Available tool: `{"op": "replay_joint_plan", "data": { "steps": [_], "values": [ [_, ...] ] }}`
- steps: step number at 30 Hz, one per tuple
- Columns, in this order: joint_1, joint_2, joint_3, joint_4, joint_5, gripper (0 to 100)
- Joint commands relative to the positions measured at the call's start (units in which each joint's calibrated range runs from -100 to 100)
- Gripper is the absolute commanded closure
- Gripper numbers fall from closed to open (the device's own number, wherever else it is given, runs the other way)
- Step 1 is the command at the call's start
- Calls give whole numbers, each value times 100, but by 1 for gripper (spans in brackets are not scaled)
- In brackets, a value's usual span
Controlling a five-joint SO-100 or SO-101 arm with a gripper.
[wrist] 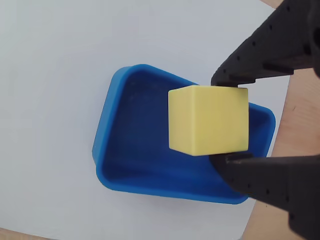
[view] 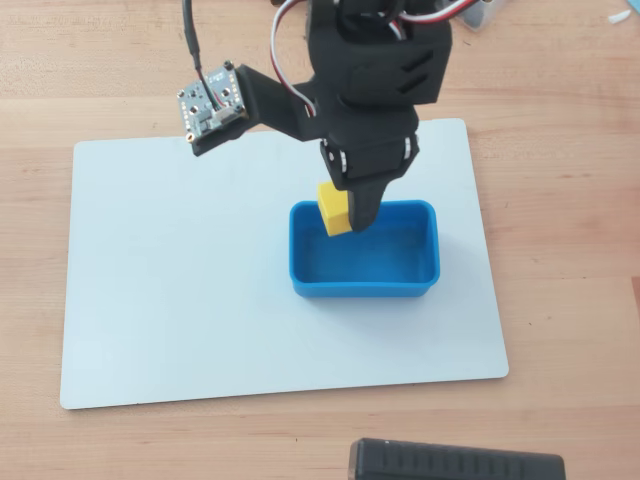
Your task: Pick up yellow cube and drop it in the blue rectangular bin
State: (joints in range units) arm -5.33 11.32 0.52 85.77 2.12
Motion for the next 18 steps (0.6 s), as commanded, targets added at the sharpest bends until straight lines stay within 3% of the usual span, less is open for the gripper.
{"op": "replay_joint_plan", "data": {
  "steps": [1, 9, 18],
  "values": [
    [-136, -59, -888, -320, -10, 93],
    [-213, 71, -861, -452, -5, 92],
    [-162, -3, -861, -402, -10, 83]
  ]
}}
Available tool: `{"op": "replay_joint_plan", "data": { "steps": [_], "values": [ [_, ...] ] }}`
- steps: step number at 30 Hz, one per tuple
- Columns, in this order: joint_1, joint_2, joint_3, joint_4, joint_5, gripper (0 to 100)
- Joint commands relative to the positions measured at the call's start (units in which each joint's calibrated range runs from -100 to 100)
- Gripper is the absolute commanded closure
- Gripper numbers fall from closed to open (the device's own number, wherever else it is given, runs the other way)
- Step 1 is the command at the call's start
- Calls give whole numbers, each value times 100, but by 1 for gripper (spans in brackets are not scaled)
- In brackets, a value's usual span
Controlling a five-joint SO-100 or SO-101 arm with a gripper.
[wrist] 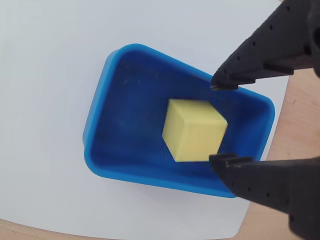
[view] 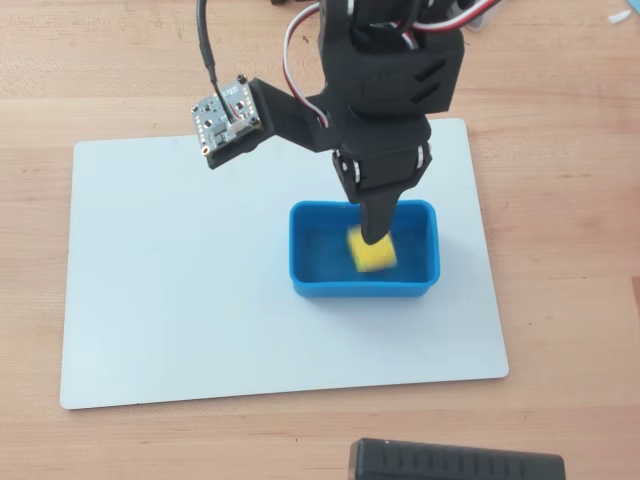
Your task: Pick up yellow cube and drop it in the blue rectangular bin
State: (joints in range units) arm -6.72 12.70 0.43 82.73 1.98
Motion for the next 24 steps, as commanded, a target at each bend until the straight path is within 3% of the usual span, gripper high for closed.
{"op": "replay_joint_plan", "data": {
  "steps": [1, 7, 10, 16, 24],
  "values": [
    [-6, -160, -852, -90, 5, 83],
    [234, -1098, -333, -139, -29, 84],
    [397, -1656, 48, -180, -49, 93],
    [800, -3012, 1739, -783, -49, 100],
    [1221, -4340, 4276, -2038, -49, 100]
  ]
}}
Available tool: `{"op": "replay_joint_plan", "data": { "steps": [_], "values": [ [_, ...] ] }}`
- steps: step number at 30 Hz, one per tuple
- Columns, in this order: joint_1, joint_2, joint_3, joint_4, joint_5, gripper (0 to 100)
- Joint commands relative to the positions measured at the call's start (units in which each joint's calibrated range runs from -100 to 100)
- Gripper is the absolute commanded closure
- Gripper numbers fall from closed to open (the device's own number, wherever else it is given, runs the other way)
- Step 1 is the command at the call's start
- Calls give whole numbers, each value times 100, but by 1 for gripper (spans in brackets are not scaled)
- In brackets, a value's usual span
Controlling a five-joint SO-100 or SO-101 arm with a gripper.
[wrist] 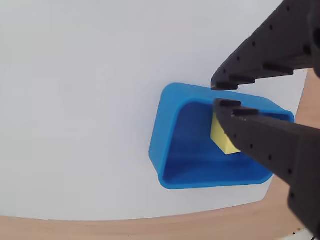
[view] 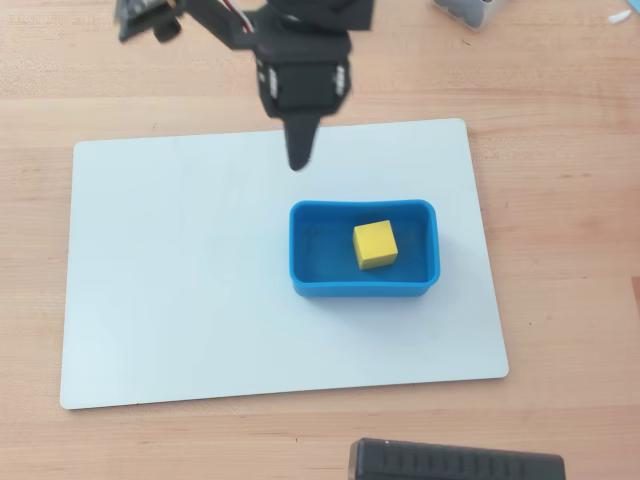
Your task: Pick up yellow cube and drop it in the blue rectangular bin
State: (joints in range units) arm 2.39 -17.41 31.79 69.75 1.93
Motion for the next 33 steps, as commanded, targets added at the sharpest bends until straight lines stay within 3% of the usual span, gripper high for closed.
{"op": "replay_joint_plan", "data": {
  "steps": [1, 13, 20, 33],
  "values": [
    [318, -1440, 1439, -881, -34, 100],
    [95, -3298, 3976, -2103, -15, 100],
    [-76, -5351, 5403, -2095, 39, 100],
    [35, -6689, 6121, -1773, 68, 100]
  ]
}}
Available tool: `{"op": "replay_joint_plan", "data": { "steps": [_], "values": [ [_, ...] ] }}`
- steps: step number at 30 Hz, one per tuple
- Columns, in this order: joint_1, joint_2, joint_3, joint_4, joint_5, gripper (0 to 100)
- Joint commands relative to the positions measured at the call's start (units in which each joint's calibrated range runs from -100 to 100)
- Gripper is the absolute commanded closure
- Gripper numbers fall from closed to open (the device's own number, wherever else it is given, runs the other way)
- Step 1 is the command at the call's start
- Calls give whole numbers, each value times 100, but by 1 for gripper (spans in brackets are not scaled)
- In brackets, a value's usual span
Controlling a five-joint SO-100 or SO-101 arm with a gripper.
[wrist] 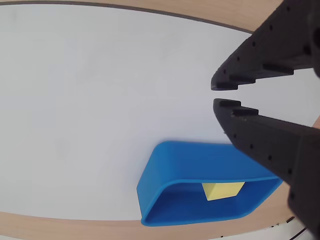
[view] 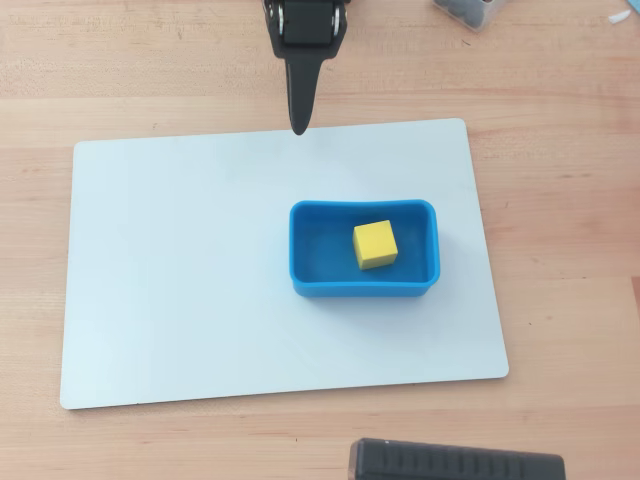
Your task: Pick up yellow cube and drop it in the blue rectangular bin
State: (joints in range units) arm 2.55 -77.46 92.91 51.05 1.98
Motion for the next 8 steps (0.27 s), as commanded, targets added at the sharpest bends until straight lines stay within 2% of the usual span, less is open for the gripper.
{"op": "replay_joint_plan", "data": {
  "steps": [1, 4, 8],
  "values": [
    [37, -870, 63, 180, 63, 100],
    [45, -1873, 309, 560, 78, 100],
    [20, -1892, 309, 568, 98, 100]
  ]
}}
